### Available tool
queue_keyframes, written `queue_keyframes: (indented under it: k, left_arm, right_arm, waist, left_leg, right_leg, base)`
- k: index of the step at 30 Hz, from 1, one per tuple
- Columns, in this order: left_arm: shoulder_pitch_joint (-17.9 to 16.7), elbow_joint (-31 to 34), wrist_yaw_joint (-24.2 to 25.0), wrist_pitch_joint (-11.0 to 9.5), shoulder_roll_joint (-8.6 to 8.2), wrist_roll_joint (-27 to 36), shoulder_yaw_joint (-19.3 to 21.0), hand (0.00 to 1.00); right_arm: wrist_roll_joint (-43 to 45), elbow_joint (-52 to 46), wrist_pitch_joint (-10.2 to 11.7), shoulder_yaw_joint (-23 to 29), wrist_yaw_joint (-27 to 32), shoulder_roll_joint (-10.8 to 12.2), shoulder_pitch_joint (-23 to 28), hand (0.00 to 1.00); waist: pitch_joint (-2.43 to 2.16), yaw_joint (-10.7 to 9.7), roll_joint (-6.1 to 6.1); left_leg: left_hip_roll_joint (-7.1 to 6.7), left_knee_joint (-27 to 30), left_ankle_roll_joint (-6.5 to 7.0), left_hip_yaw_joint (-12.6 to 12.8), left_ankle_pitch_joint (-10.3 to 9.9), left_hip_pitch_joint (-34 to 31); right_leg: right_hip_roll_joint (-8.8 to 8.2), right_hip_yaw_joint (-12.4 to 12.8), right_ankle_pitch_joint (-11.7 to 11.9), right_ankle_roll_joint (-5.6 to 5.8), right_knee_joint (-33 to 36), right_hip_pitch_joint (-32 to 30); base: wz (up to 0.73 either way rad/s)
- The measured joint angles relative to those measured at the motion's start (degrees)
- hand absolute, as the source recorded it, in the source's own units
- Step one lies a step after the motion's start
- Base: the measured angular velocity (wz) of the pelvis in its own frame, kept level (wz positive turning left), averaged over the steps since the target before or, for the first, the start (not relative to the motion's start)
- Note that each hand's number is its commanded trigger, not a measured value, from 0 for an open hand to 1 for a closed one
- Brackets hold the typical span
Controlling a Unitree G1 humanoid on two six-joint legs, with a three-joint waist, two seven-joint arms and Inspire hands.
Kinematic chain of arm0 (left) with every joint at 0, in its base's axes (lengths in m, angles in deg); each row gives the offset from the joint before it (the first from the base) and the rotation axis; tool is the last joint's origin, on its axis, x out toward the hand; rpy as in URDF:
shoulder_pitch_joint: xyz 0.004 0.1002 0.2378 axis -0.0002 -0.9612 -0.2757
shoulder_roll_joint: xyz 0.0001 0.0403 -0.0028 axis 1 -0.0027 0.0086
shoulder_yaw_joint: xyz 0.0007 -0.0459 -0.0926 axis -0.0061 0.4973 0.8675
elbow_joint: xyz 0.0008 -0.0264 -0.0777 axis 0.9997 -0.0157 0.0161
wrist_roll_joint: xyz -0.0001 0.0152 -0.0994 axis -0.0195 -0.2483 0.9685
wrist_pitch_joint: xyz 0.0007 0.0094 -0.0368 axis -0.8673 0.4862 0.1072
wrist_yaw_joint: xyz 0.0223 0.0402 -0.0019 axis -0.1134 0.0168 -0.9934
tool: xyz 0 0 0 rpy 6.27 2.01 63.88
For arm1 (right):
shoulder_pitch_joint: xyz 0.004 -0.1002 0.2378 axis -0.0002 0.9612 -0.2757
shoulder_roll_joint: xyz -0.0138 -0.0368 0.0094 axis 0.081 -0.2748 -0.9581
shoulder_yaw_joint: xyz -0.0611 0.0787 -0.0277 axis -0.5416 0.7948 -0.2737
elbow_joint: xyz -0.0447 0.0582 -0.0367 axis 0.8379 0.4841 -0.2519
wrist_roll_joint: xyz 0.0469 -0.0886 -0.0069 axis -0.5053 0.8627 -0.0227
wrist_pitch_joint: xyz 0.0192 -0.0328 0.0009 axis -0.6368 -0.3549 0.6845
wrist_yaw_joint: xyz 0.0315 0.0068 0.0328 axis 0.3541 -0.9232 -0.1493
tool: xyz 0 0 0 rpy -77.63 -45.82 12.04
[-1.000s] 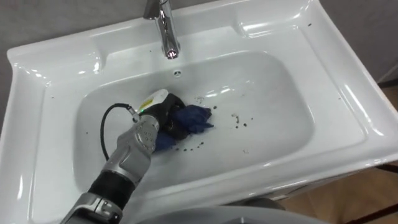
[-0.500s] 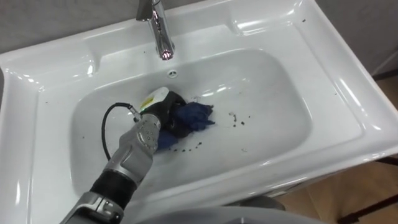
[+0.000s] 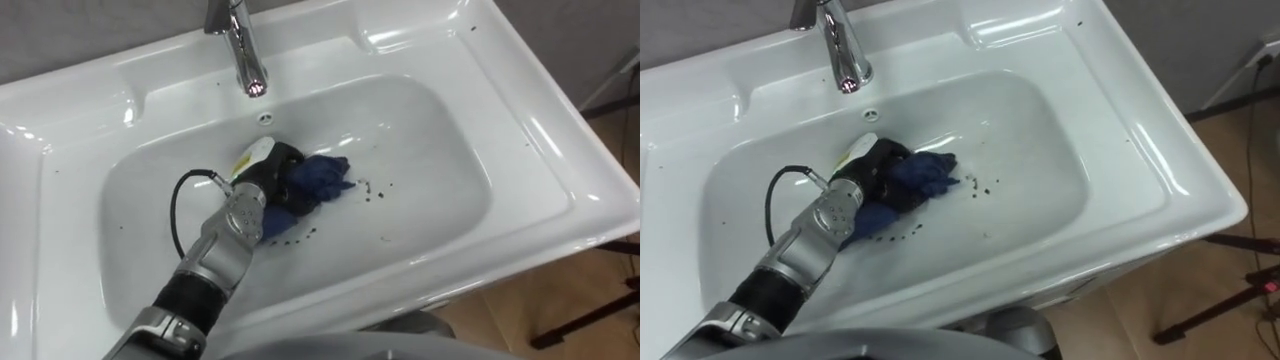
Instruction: Wipe basin
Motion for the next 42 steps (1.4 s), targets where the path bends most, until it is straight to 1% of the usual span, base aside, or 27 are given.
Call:
queue_keyframes:
  k: [2,4,7,15,20,22,23,24,26,29,31,33,34,35,40,42]
  left_arm:
    - [0.0,0.0,0.0,-0.6,0.00,0.0,-0.4,1.00]
    - [0.1,0.0,-0.1,-1.7,-0.16,0.0,-1.4,1.00]
    - [0.1,0.0,0.0,-2.8,-0.28,0.0,-3.0,1.00]
    - [0.2,-0.7,0.0,-4.7,-0.73,0.0,-3.9,1.00]
    - [0.2,-0.7,0.1,-5.0,-0.90,-0.1,-4.1,1.00]
    - [0.2,-0.6,0.1,-5.3,-0.87,-0.1,-4.3,1.00]
    - [0.2,-0.6,0.1,-5.3,-0.87,-0.1,-4.3,1.00]
    - [0.2,-0.5,0.2,-5.3,-0.88,-0.1,-4.5,1.00]
    - [0.2,0.0,0.8,-5.3,-0.84,-0.8,-4.9,1.00]
    - [-0.1,2.9,3.3,-5.2,-0.66,-3.8,-7.8,1.00]
    - [-0.1,5.3,5.1,-5.3,-0.74,-6.0,-10.7,1.00]
    - [-0.1,6.5,5.6,-5.3,-0.89,-7.9,-12.5,1.00]
    - [-0.1,7.1,5.9,-5.3,-0.90,-8.3,-13.5,1.00]
    - [-0.1,7.4,6.0,-5.3,-0.90,-8.4,-13.8,1.00]
    - [-0.1,8.1,6.8,-5.3,-0.92,-9.2,-14.9,1.00]
    - [-0.1,8.1,6.8,-5.3,-0.93,-9.2,-14.9,1.00]
  right_arm:
    - [-0.1,0.0,0.4,-0.3,-0.1,0.0,0.2,0.00]
    - [-0.4,0.3,1.1,-0.8,-0.2,0.0,0.5,0.00]
    - [-0.7,0.3,1.5,-0.9,-0.4,0.0,0.8,0.00]
    - [-0.7,0.1,2.5,-0.8,-0.7,0.0,1.2,0.00]
    - [-0.7,0.1,3.1,-0.8,-0.6,0.0,1.2,0.00]
    - [-0.7,0.2,3.7,-0.8,-0.6,0.0,1.2,0.00]
    - [-0.7,0.2,3.7,-0.8,-0.7,0.0,1.2,0.00]
    - [-0.4,0.2,3.7,-0.7,-0.6,0.0,1.1,0.00]
    - [0.2,0.2,3.9,-0.7,-0.7,0.0,1.1,0.00]
    - [0.8,0.4,4.4,-0.7,-1.4,0.0,1.1,0.00]
    - [0.8,0.4,5.1,-0.7,-2.4,0.0,1.0,0.00]
    - [0.7,0.4,5.3,-0.7,-2.7,0.0,0.9,0.00]
    - [0.6,0.4,5.3,-0.7,-2.7,-0.1,0.6,0.00]
    - [0.6,0.5,5.3,-0.7,-2.7,-0.1,0.6,0.00]
    - [0.4,1.2,5.5,-0.7,-2.5,-0.1,-0.6,0.00]
    - [0.3,1.5,5.8,-0.8,-2.6,-0.1,-1.0,0.00]
  waist:
    - [0.01,-0.2,-0.04]
    - [0.04,-0.6,-0.27]
    - [0.01,-0.7,-0.66]
    - [0.03,-0.7,-0.79]
    - [-0.02,-0.5,-0.72]
    - [-0.09,-0.4,-0.57]
    - [-0.10,-0.4,-0.54]
    - [-0.14,-0.5,-0.44]
    - [-0.18,-0.8,-0.38]
    - [-0.21,-1.5,-0.27]
    - [-0.21,-2.1,-0.22]
    - [-0.24,-2.2,-0.12]
    - [-0.35,-2.3,0.11]
    - [-0.40,-2.3,0.25]
    - [-0.32,-2.4,1.31]
    - [-0.32,-2.4,1.43]
  left_leg:
    - [0.00,0.0,0.00,0.0,0.0,0.3]
    - [0.03,-0.1,0.00,0.0,0.0,0.3]
    - [0.12,-0.1,0.01,0.0,0.0,0.4]
    - [0.18,-0.1,0.04,0.1,0.0,0.5]
    - [0.18,-0.1,0.04,0.1,0.0,0.4]
    - [0.20,-0.1,0.05,0.6,0.0,0.3]
    - [0.21,-0.1,0.05,0.8,0.0,0.2]
    - [0.24,-0.1,0.05,1.5,0.0,0.2]
    - [0.24,-0.1,0.05,1.7,0.0,0.2]
    - [0.19,-0.1,0.05,1.3,0.0,0.2]
    - [0.18,-0.1,0.05,1.2,0.0,0.2]
    - [0.18,-0.1,0.05,1.1,0.0,0.2]
    - [0.18,-0.1,0.05,1.1,0.0,0.2]
    - [0.18,-0.1,0.05,1.1,0.0,0.3]
    - [0.19,-0.1,0.05,1.0,0.0,0.8]
    - [0.19,-0.1,0.05,0.9,0.0,0.8]
  right_leg:
    - [0.11,0.4,0.0,0.00,0.1,0.2]
    - [0.23,0.6,0.1,-0.01,0.2,0.3]
    - [0.45,1.0,0.1,-0.09,0.1,0.3]
    - [0.62,1.4,0.2,-0.15,0.2,0.0]
    - [0.63,1.2,0.2,-0.16,0.1,-0.2]
    - [0.64,1.2,0.2,-0.17,0.1,-0.3]
    - [0.64,1.2,0.2,-0.17,0.1,-0.4]
    - [0.66,1.3,0.3,-0.16,0.1,-0.4]
    - [0.64,1.3,0.3,-0.15,0.1,-0.5]
    - [0.60,1.4,0.3,-0.13,0.1,-0.4]
    - [0.61,1.4,0.4,-0.10,0.0,-0.4]
    - [0.61,1.3,0.4,-0.10,0.0,-0.4]
    - [0.59,1.3,0.4,-0.10,0.0,-0.3]
    - [0.58,1.3,0.4,-0.10,0.0,-0.3]
    - [0.59,1.3,0.4,-0.10,-0.2,0.2]
    - [0.61,1.3,0.4,-0.10,-0.2,0.3]
  base:
    - [-0.10]
    - [-0.02]
    - [-0.05]
    - [-0.03]
    - [0.00]
    - [0.00]
    - [-0.03]
    - [-0.03]
    - [-0.02]
    - [0.00]
    - [0.00]
    - [0.00]
    - [0.00]
    - [0.00]
    - [0.00]
    - [0.00]
